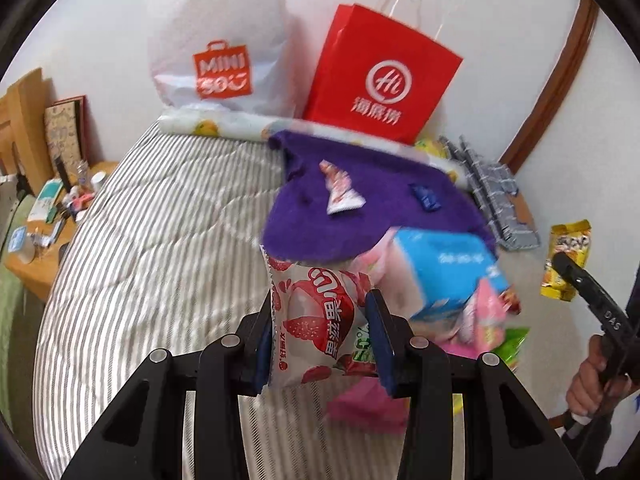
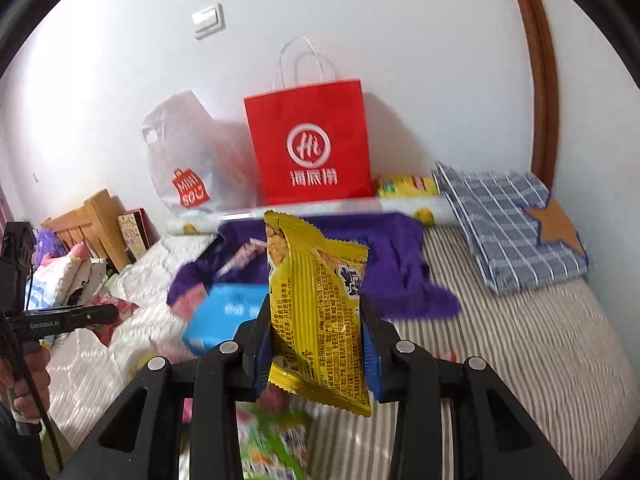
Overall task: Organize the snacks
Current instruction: 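Carry the yellow chip bag with the right gripper while the left carries the strawberry-print bag over the towel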
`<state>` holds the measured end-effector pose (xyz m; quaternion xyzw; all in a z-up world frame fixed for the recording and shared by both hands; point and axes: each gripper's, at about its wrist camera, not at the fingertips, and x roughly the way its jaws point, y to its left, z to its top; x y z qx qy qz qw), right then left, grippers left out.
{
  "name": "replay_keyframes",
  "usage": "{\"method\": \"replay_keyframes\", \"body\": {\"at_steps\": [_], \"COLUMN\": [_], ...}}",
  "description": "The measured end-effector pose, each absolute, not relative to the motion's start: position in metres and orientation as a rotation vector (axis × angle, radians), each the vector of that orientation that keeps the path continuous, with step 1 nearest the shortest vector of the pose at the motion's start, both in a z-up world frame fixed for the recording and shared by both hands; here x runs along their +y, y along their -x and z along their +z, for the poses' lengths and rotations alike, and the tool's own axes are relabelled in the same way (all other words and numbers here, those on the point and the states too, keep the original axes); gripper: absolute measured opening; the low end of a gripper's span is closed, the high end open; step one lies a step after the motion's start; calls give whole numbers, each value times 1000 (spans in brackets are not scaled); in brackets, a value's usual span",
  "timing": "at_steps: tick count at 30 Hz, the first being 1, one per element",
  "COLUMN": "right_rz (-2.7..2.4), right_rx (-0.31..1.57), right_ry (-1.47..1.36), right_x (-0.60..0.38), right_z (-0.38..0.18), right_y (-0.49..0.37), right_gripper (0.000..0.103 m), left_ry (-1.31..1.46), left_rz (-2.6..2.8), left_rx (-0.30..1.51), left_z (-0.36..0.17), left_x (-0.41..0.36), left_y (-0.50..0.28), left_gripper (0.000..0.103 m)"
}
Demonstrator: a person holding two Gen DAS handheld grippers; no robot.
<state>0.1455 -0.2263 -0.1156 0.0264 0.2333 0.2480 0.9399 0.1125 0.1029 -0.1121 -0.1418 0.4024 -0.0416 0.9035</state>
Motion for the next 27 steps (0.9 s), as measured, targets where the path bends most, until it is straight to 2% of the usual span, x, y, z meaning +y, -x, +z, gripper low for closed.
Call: {"method": "replay_keyframes", "body": {"at_steps": [15,21,27], "right_rz": [520,513,465], "right_rx": [480,497,505], "right_ry": [-77,-84,-75], "right_x": [-191,-189,-194], "right_z": [-89,-100,-128], "right_y": [-255,-292,-304], "right_gripper": [35,35,35], "left_ry": [269,257,317], "left_rz": [-135,-107,-121], "left_rx": [750,759,772], "left_z": [-74,-85,-113], "left_x": [75,76,86], "left_y": [-219,-260,-267], "left_gripper": [42,42,42]}}
